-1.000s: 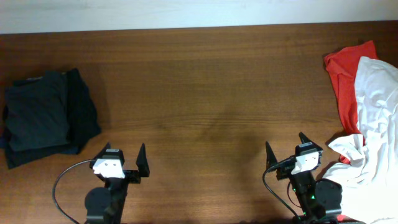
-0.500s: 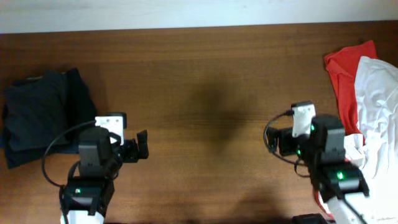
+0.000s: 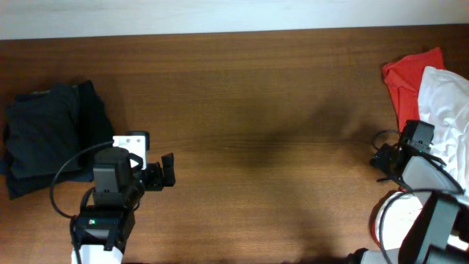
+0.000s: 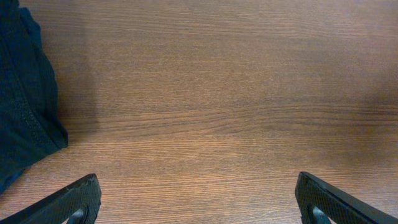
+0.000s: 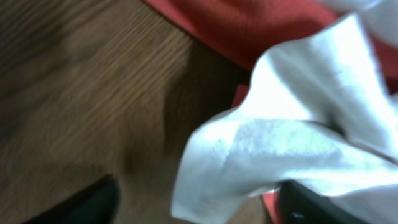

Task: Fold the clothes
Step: 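Reach the right gripper to the white T-shirt on the red shirt, then grasp the white T-shirt with the right gripper and drag it left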

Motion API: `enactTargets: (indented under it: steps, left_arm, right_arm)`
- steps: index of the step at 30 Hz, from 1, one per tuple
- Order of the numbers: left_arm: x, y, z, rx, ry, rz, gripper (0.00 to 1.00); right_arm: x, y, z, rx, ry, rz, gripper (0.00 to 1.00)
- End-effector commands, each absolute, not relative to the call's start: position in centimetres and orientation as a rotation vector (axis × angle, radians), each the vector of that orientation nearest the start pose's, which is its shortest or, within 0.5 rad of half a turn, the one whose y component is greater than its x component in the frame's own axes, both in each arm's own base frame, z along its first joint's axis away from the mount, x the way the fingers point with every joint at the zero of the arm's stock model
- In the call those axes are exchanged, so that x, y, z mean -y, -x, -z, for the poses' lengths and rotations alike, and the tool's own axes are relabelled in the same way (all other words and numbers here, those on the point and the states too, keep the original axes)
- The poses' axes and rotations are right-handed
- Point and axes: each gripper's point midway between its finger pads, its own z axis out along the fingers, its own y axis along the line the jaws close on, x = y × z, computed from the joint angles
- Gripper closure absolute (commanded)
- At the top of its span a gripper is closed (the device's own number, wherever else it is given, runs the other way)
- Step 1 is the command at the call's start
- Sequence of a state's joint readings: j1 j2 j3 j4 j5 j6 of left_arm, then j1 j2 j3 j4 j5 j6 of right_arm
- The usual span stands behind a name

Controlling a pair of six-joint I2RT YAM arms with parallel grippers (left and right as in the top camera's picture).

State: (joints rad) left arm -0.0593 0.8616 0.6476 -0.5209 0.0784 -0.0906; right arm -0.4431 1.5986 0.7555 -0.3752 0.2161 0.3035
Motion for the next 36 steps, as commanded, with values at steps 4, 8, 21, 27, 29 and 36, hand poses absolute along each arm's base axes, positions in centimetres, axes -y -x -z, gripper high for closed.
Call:
enactTargets:
  steps: [4,8,21,27,29,36]
  left_arm:
    - [3.2,-28.5,-15.8,-2.313,-0.026,0.171,0.01]
    - [3.2,-28.6,-15.3,-2.334,-0.025,0.17,0.01]
    - [3.2,-28.8,-15.5,-2.323,-0.026,0.171,0.01]
    - [3.2,-28.8,-15.5,-2.323,-0.026,0.171,0.01]
    - [3.2,-28.8,-15.5,-2.323,-0.026,0.171,0.01]
    - [3.2,-28.8,-15.5,-2.323,-0.026,0.171,0.01]
  right_arm:
    - [17.4,-27.8,0.0,-2.559,-1.096,0.328,0.93]
    - [17.9,-29.1,-4.0,-2.508,-1.081,0.322,0.96]
    - [13.7,-32.9,-37.8,-2.196,-0.532,-0.047,0.96]
    - [-8.8,-25.8,-52.5,-1.496,0.794,-1.097,0.96]
    - [-13.4,-24.1,-52.3,-1.451,0.946,-1.219,0.96]
    - [-19.0,-30.7,-41.2,-2.014,0.902,-0.745,0.96]
